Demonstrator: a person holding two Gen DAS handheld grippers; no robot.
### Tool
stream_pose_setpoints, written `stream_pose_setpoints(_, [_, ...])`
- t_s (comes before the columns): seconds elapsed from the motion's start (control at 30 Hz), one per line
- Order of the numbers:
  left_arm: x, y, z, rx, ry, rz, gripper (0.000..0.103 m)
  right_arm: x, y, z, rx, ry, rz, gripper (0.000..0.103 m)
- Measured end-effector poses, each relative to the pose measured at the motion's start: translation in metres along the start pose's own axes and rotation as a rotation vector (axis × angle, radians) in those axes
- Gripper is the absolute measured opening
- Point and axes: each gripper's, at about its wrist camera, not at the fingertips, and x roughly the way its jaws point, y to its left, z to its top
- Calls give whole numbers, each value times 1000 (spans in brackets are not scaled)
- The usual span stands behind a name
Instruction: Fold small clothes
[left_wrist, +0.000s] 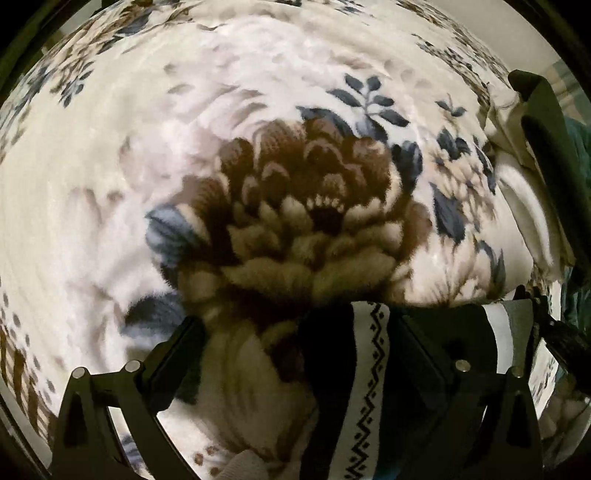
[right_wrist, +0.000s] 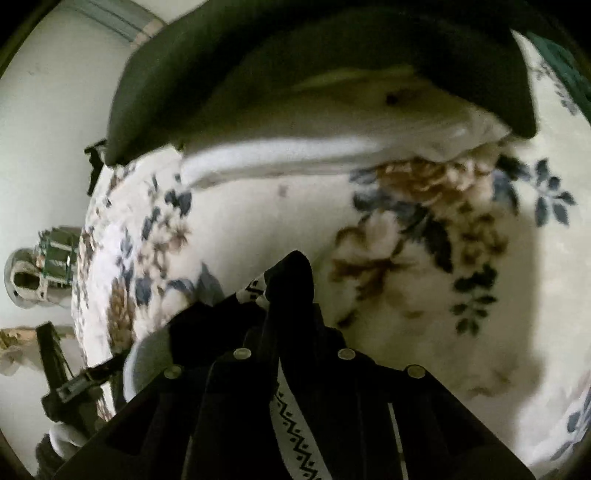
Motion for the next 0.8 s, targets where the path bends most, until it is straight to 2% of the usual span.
stream_pose_setpoints(0.07, [-16, 17, -14, -5, 1, -45, 103, 10, -11, 4, 51, 93, 60, 26])
stream_pose_setpoints(0.13, [-33, 33, -29, -2, -3, -105, 103, 13, -28, 6, 94, 180, 130, 60])
stream_pose_setpoints(0.17, [-41, 40, -42, 1, 0, -160, 103, 11, -39, 4, 102, 214, 167, 65])
stream_pose_setpoints(0.2, [-44, 45, -52, 2, 14, -204, 103, 13, -47, 1, 112, 247, 203, 67])
stream_pose_setpoints(0.27, [-37, 48, -76, 0, 89, -310, 103, 26, -60, -11, 134, 371, 306, 67])
stream_pose_setpoints(0.37, [-16, 38, -105, -7, 170, -383, 103, 49, -61, -41, 88, 535, 424, 68])
stream_pose_setpoints(0.43, [-7, 32, -107, -5, 152, -397, 103, 55, -53, -49, 61, 560, 475, 81])
stream_pose_setpoints(0.5, [-8, 30, -104, -26, 139, -417, 103, 61, -42, -52, 53, 578, 540, 85])
stream_pose_setpoints(0.63, [-4, 26, -95, -65, 124, -463, 103, 79, -11, -66, -11, 668, 621, 85])
stream_pose_setpoints(0.7, [-2, 22, -89, -65, 124, -462, 103, 86, 1, -74, -27, 676, 635, 84])
stream_pose_setpoints(0.73, [-2, 21, -87, -63, 121, -464, 103, 87, 3, -75, -26, 669, 637, 77])
stream_pose_setpoints(0.77, [-7, 21, -90, -57, 114, -469, 97, 85, 2, -77, -19, 648, 637, 67])
stream_pose_setpoints(0.8, [-9, 19, -89, -50, 105, -475, 59, 83, -1, -78, -7, 622, 630, 49])
